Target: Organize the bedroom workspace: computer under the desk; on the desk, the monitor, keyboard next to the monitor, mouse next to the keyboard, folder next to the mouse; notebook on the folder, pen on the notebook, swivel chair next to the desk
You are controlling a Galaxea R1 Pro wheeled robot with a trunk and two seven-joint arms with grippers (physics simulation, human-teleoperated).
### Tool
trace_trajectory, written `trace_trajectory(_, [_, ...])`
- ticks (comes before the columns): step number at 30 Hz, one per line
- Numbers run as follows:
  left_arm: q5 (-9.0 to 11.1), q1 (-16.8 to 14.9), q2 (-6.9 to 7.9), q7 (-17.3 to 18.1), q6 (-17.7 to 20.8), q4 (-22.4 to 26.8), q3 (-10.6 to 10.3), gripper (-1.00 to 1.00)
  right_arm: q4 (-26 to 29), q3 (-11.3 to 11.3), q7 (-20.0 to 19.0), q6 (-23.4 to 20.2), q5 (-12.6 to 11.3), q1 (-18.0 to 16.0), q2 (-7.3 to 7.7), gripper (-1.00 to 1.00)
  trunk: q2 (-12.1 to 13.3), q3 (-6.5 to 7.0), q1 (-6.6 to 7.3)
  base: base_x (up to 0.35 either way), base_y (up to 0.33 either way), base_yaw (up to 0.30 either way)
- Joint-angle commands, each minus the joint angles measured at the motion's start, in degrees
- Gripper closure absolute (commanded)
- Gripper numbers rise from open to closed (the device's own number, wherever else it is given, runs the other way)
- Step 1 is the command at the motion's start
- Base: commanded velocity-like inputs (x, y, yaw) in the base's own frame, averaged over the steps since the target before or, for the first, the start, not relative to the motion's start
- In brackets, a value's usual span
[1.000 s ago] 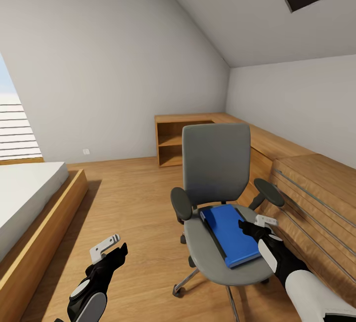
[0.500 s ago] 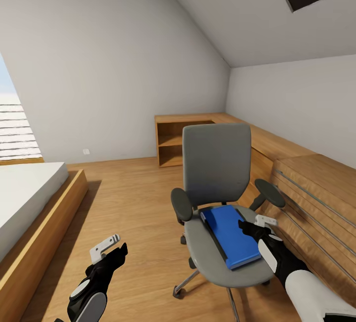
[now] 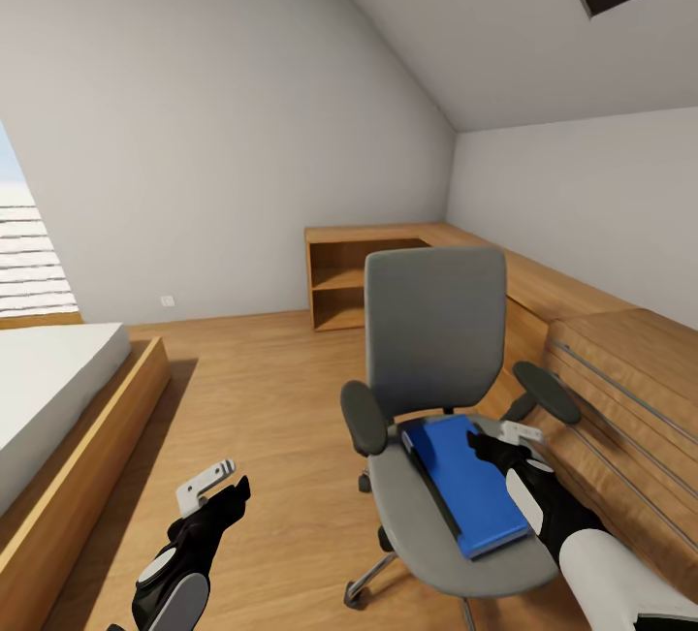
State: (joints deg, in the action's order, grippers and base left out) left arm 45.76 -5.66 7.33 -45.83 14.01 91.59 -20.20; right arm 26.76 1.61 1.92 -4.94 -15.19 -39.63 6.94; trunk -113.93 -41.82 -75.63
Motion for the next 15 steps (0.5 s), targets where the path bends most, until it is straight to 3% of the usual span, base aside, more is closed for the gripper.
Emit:
trace_trajectory(1, [0.18, -0.06, 0.05, -0.40, 0.18, 0.08, -0.10, -1.00, 0.14, -0.03, 0.19, -0.33, -0.45, -0.01, 0.00, -1.00, -0.03, -0.06, -0.01, 0.155, 0.006, 0.000])
trace_trajectory(7, [0.16, -0.06, 0.05, -0.40, 0.14, 0.08, -0.10, -1.00, 0.15, -0.03, 0.23, -0.29, -0.40, -0.01, 0.00, -1.00, -0.03, -0.06, -0.01, 0.202, 0.003, 0.000])
trace_trajectory(15, [0.20, -0.06, 0.05, -0.40, 0.22, 0.08, -0.10, -1.00, 0.18, -0.01, 0.34, -0.25, -0.37, -0.01, 0.00, -1.00, -0.03, -0.06, -0.01, 0.060, 0.001, 0.000])
